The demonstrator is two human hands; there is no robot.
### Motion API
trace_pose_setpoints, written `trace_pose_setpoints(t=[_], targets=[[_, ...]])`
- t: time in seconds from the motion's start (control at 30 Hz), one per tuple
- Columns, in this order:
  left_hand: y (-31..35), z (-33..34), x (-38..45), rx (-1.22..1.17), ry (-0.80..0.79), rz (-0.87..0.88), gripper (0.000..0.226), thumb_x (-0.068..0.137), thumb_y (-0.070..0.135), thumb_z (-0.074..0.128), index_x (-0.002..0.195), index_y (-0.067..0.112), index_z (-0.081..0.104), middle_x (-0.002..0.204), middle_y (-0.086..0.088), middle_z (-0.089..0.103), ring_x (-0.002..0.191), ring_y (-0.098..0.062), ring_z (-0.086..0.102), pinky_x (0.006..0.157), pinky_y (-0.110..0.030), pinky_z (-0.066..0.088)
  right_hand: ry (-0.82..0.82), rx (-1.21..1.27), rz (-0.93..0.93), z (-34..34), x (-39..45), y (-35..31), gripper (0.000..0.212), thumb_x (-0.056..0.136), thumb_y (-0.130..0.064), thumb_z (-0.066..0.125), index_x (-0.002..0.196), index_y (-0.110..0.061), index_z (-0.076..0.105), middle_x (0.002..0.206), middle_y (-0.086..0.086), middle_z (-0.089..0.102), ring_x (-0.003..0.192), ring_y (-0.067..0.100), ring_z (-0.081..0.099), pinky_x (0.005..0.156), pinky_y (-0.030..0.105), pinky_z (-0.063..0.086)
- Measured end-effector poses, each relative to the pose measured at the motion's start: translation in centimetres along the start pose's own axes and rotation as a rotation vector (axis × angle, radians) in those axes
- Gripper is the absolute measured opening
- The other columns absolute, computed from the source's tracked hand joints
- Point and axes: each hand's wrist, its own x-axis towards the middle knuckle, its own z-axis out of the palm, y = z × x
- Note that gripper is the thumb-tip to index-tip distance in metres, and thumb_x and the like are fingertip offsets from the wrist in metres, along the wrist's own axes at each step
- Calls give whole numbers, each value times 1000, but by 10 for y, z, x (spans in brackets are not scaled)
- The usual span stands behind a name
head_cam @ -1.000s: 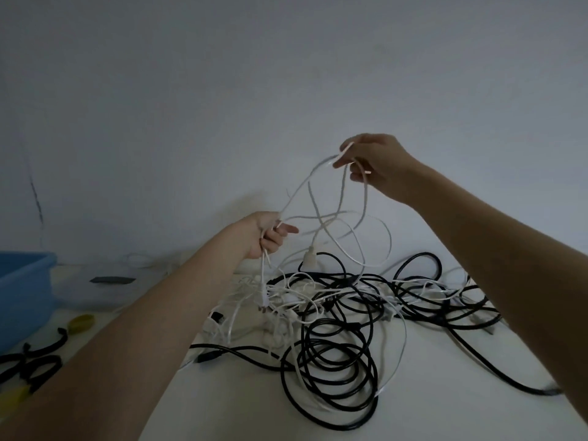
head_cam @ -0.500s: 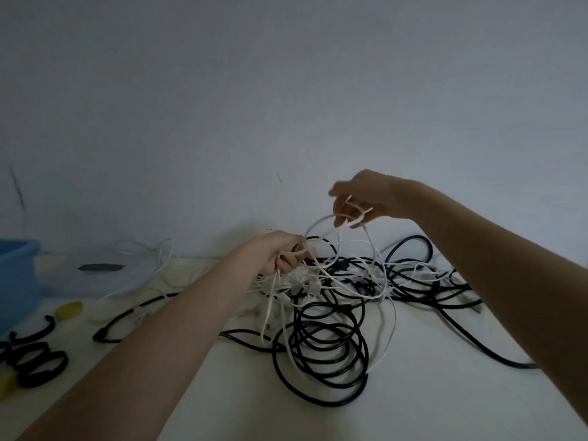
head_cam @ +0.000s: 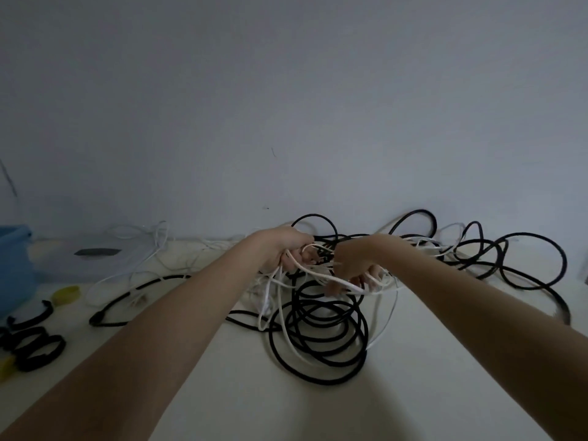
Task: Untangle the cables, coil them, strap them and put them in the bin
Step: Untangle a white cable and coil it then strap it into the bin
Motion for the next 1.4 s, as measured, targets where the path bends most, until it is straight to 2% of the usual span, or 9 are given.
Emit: trace_pose_setpoints(t=[0.1, 0.3, 0.63, 0.8, 0.93, 1.17, 1.23, 1.3, 1.4], targets=[[-1, 1, -1, 11, -21, -12, 37, 102, 20, 27, 76, 5, 49, 36, 5, 39, 23, -1, 22, 23, -10, 14, 159, -101, -57, 15, 2, 0, 23, 84, -24, 67, 94, -3, 67, 65, 2, 54, 59, 17, 53, 51, 22, 42], [1, -3, -3, 10, 99, 42, 33, 100, 15, 29, 77, 4, 51, 34, 4, 41, 23, -1, 25, 27, -9, 15, 276, 156, -132, -38, -13, 20, 18, 86, -22, 65, 69, -16, 67, 51, -11, 61, 33, -1, 51, 49, 15, 46], [22, -41, -26, -104, 302, 235, 36, 101, 11, 30, 79, -1, 56, 54, -3, 38, 22, -3, 21, 27, -10, 13, 447, 130, -47, -133, -63, 54, 11, 79, -9, 71, 68, -10, 69, 61, 3, 64, 49, 11, 56, 54, 18, 49], [33, -71, -44, -141, 468, 325, 34, 100, 9, 28, 80, -2, 53, 57, -5, 41, 21, -3, 22, 28, -12, 14, 331, 123, -58, -127, -59, 47, 2, 83, -16, 70, 82, -14, 71, 75, -1, 67, 75, 13, 62, 72, 20, 50], [40, -77, -48, -205, 506, 340, 29, 98, 8, 27, 79, -1, 47, 47, -11, 60, 22, -5, 24, 29, -11, 14, 269, 238, -108, -120, -59, 35, 26, 88, -24, 64, 113, -20, 65, 113, 0, 63, 108, 22, 58, 96, 35, 45], [68, -79, -60, -237, 609, 384, 31, 95, 7, 27, 73, 1, 48, 71, -20, 61, 22, -8, 41, 31, -9, 18, 136, 440, -429, -109, -78, -25, 74, 74, -45, 62, 138, -14, 41, 135, 0, 51, 121, 14, 49, 108, 35, 35], [74, -76, -65, -217, 623, 410, 32, 95, 8, 28, 73, 0, 50, 56, -15, 63, 26, -8, 41, 32, -11, 20, 108, 466, -502, -97, -73, -45, 56, 86, -26, 62, 135, -7, 42, 120, 5, 61, 103, 13, 58, 101, 32, 42], [74, -73, -72, -184, 604, 426, 35, 95, 10, 29, 72, 1, 54, 56, -11, 59, 37, -9, 39, 33, -12, 20, 126, 648, -599, -92, -68, -55, 23, 90, -8, 57, 112, 0, 58, 80, 6, 63, 66, 11, 59, 71, 22, 51], [66, -72, -82, -225, 302, 444, 39, 101, 18, 30, 78, 1, 57, 63, -7, 55, 32, -4, 35, 28, -12, 19, 324, 957, -647, -103, -68, -46, 14, 89, -9, 58, 79, -9, 67, 51, -5, 35, 44, 7, 30, 42, 17, 27]])
